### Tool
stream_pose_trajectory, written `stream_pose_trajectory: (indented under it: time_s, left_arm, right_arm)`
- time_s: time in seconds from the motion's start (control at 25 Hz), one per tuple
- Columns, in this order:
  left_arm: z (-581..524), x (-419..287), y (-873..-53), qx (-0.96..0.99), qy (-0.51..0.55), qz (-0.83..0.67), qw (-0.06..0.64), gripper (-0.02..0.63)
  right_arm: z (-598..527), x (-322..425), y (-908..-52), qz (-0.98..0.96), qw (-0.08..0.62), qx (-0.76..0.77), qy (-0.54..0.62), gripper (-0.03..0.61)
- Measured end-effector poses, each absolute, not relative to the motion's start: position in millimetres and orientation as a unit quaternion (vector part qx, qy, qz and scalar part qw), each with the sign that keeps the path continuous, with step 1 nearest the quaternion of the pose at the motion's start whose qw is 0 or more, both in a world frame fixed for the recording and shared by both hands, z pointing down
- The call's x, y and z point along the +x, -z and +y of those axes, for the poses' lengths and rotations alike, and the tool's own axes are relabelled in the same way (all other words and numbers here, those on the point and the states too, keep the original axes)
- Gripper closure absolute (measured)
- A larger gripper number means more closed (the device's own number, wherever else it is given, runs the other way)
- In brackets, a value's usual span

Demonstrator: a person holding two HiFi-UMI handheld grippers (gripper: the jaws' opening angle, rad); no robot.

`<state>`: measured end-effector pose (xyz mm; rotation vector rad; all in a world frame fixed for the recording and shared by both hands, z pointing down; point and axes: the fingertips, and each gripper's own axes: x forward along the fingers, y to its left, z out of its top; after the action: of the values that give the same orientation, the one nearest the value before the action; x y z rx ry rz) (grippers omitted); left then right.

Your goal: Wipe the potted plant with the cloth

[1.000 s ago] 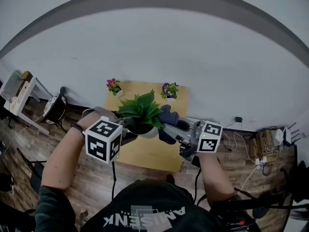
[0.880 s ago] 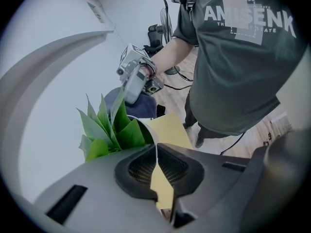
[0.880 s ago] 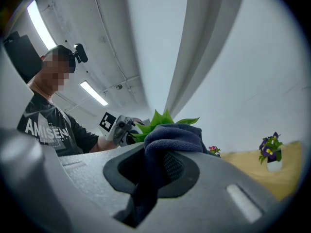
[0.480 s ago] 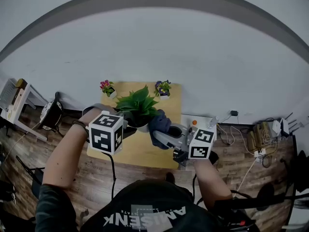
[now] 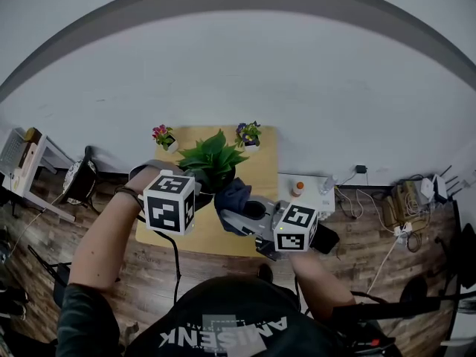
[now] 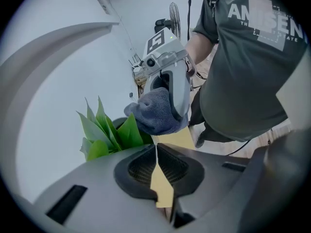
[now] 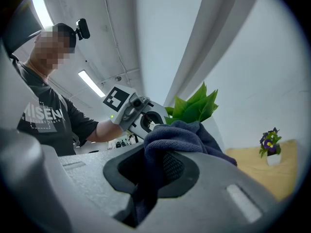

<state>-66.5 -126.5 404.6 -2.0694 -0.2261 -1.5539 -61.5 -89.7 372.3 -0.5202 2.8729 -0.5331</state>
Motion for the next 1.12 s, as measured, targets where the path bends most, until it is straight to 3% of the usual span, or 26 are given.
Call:
stream_pose_trajectory:
  time_s: [0.32, 0.8, 1.12]
  left_arm:
    - [-120, -74, -401, -0.768, 0.572, -0.077, 0.277, 0.601]
    - [-99, -90, -376, -0.786, 0.556, -0.076, 0.259, 0.601]
    - [-77, -79, -350, -0.791, 0.547, -0.071, 0.265, 0.601]
  right_arm:
    - [-72, -80, -373, 0.97, 0.081, -0.144, 0.176, 0.528]
    - [-132, 22, -340, 0.959, 0.146, -0.181, 0.163, 0.528]
    - [-177, -2, -350, 0.965, 0.148, -0.117, 0.181, 0.528]
